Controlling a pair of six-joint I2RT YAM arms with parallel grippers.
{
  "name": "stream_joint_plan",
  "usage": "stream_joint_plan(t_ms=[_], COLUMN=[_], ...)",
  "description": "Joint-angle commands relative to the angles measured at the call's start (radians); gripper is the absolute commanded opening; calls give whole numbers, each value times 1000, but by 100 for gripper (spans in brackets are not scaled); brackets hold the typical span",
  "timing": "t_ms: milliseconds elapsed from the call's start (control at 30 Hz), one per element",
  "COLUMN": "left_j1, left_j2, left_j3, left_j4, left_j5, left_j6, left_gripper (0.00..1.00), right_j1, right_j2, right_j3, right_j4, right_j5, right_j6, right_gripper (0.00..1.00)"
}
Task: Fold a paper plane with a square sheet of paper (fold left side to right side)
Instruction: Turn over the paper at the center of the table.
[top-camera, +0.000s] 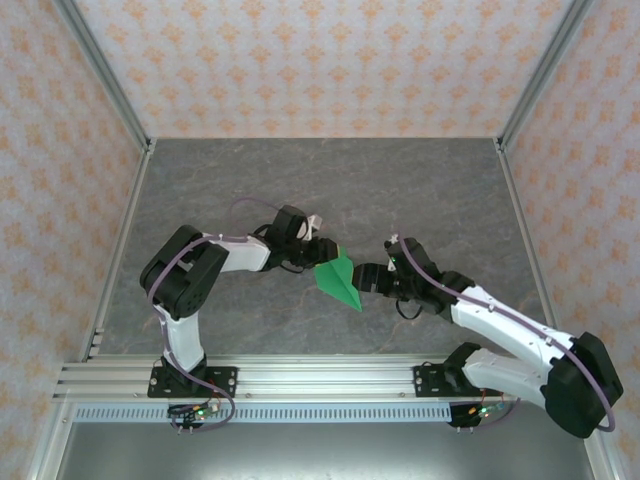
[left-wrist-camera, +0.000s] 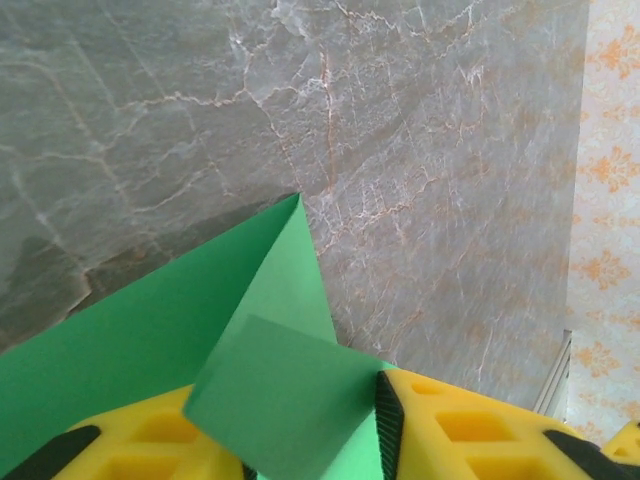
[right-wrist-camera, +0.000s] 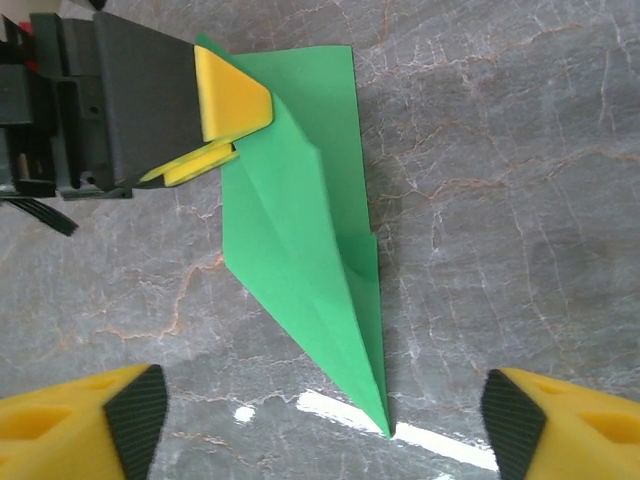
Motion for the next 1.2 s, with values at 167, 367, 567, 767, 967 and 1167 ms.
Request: stream_joint_plan(t_ms=[167,367,567,767,967,1167], left_j1=[-8,-5,12,13,11,1], left_j2=[-55,-231,-394,-504,-552,-558], left_j3=[22,36,74,106,117,124], left_j4=[39,-89,-181,-191,-135,-96], left_j5=[-10,-55,-55,-23,39,82], left_j6=[-1,38,21,-7,-53,-80], left_gripper=[18,11,10,10,10,10], right_j1=[-115,-275,-323,-322,-294,-230], right_j2=[-77,-103,-85,-55,-24,27], right_j3=[-64,-158,-149,-114,-94,-60], right_j4=[119,410,556,680,776,844], right_j5=[-165,-493,-703,-800,-839,-836], right_j6=[76,152,126,170,222,259], right_gripper=[100,100,100,100,100,100])
